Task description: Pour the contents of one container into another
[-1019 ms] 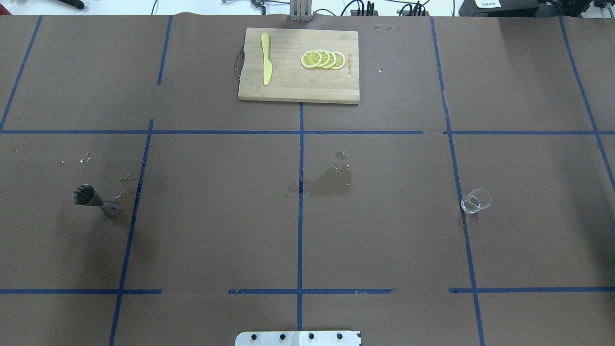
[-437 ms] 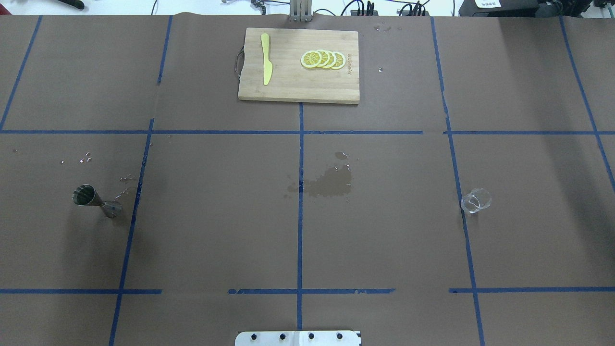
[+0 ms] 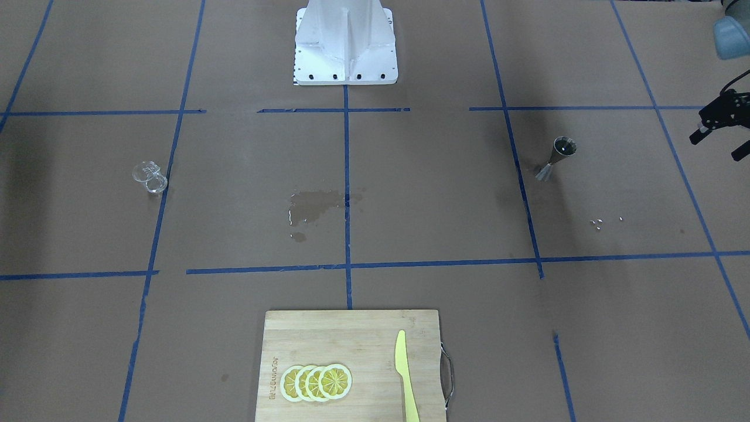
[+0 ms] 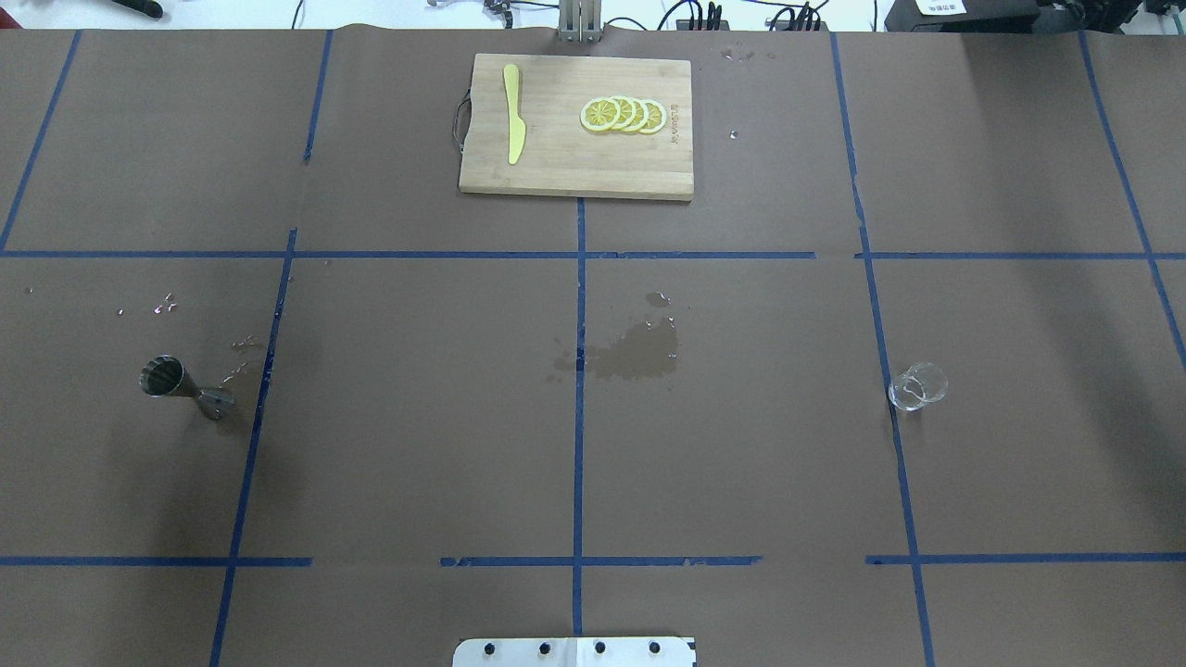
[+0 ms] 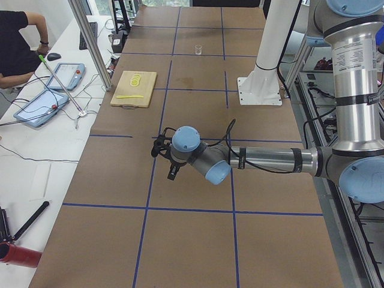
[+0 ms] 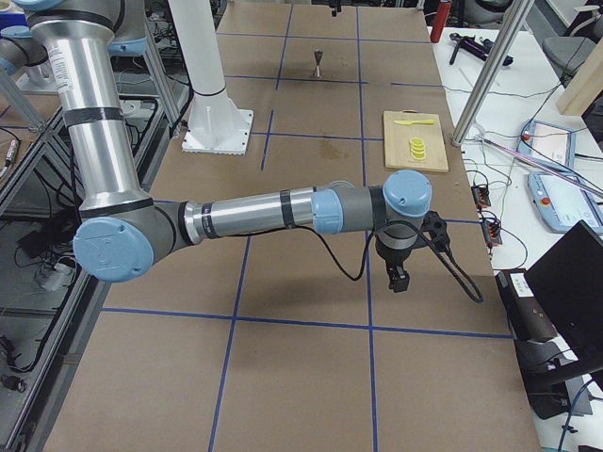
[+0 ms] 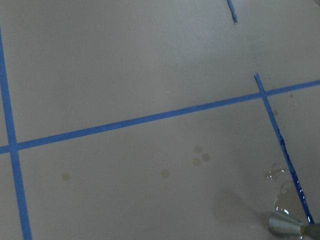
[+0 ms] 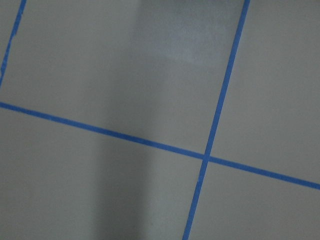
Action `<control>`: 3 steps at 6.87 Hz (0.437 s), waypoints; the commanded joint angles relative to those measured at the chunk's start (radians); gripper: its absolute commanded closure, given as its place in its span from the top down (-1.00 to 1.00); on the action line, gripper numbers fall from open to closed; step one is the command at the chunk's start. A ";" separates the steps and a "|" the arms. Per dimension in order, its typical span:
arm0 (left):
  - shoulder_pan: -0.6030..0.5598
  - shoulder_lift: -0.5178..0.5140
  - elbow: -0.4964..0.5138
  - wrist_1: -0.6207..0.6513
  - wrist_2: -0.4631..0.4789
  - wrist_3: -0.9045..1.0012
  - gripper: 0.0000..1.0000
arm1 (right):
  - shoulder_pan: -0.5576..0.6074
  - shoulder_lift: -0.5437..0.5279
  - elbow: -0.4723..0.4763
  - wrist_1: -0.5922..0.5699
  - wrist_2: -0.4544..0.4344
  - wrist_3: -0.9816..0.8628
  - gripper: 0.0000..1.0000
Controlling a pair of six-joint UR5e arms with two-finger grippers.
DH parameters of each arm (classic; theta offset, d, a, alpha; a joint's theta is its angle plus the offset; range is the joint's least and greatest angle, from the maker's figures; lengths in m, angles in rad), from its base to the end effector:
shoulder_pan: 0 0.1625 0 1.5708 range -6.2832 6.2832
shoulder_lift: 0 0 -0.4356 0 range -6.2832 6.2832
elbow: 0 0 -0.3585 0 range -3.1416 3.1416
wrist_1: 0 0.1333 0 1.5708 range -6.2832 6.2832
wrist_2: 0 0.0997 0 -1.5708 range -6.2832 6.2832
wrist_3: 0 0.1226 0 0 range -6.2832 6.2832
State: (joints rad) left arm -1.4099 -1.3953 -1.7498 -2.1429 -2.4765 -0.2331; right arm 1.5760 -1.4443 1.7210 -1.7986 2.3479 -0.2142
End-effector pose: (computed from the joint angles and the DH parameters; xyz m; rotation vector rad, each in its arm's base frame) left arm 0.0289 -0.4079 0.5993 0.3522 0.9663 0.1948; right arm 0.0500 -0.5034 0.5791 0.1315 -0.7688 -0.2173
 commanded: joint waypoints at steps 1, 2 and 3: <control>-0.078 -0.005 -0.136 0.322 0.160 0.199 1.00 | -0.004 -0.054 0.048 -0.019 -0.022 0.004 1.00; -0.115 -0.013 -0.145 0.409 0.180 0.227 1.00 | -0.004 -0.067 0.048 -0.018 -0.021 0.004 1.00; -0.159 0.011 -0.139 0.406 0.173 0.224 1.00 | -0.004 -0.077 0.054 -0.018 -0.019 0.004 1.00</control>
State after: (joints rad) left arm -1.5196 -1.3986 -1.8789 -1.7870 -2.3214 -0.0288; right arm 1.5726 -1.5069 1.7687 -1.8162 2.3282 -0.2108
